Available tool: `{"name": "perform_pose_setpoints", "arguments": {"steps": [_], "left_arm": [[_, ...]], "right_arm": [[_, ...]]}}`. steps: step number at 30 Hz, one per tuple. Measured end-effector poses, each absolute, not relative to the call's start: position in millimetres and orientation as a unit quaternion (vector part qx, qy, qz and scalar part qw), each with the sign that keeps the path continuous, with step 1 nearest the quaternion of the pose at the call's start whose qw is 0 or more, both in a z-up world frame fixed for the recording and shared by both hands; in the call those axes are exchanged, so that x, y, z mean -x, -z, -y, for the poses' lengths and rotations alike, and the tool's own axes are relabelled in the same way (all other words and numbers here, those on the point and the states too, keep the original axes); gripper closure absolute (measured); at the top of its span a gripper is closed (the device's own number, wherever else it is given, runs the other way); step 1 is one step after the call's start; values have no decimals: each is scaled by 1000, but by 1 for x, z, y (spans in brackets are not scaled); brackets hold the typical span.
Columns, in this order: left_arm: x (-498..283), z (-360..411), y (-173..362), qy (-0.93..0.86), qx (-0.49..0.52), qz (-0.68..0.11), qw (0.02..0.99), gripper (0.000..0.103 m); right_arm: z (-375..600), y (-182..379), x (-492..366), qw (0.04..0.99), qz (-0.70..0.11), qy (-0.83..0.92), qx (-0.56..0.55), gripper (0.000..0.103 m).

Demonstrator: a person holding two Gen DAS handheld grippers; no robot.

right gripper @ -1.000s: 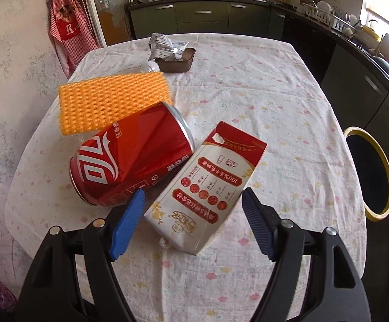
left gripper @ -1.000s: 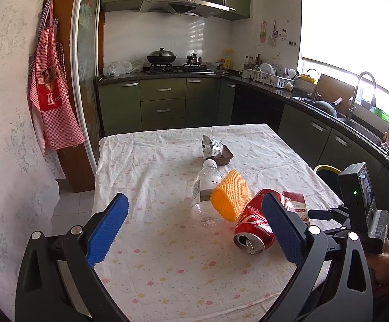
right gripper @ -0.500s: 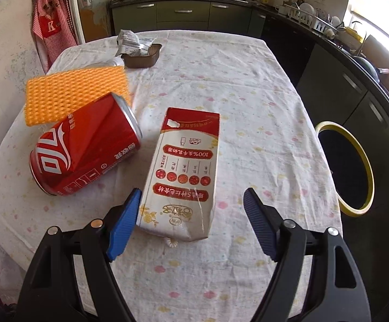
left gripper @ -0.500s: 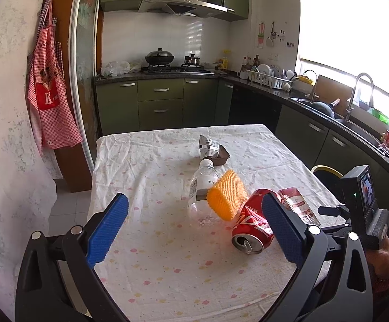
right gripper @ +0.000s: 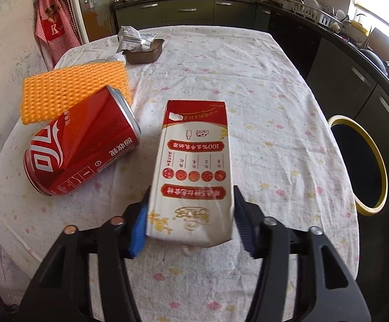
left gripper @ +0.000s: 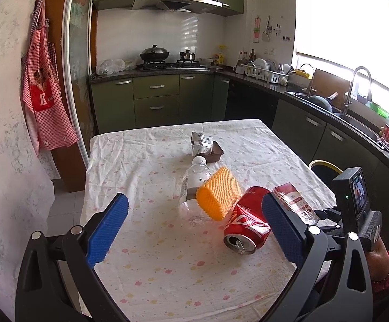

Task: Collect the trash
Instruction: 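Carry the milk carton over the bin and open the right tool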

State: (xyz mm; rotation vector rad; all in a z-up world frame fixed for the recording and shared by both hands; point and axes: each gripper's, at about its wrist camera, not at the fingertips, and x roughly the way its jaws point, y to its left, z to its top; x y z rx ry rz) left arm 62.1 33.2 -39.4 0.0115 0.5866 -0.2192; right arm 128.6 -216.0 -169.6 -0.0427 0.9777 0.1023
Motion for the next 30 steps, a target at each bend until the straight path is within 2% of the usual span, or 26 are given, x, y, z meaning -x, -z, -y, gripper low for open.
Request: {"name": "perform_pose_setpoints", "arguments": {"steps": [16,30], "left_arm": [[-62,-19,35,111,-18,-288,951,5],[-57,6,23,125,-30,-279,952,5]], "right_arm": [[227,142,-109,895,-442,-59,30,54],[285,121,-90,913,-408,-23,-4,54]]}}
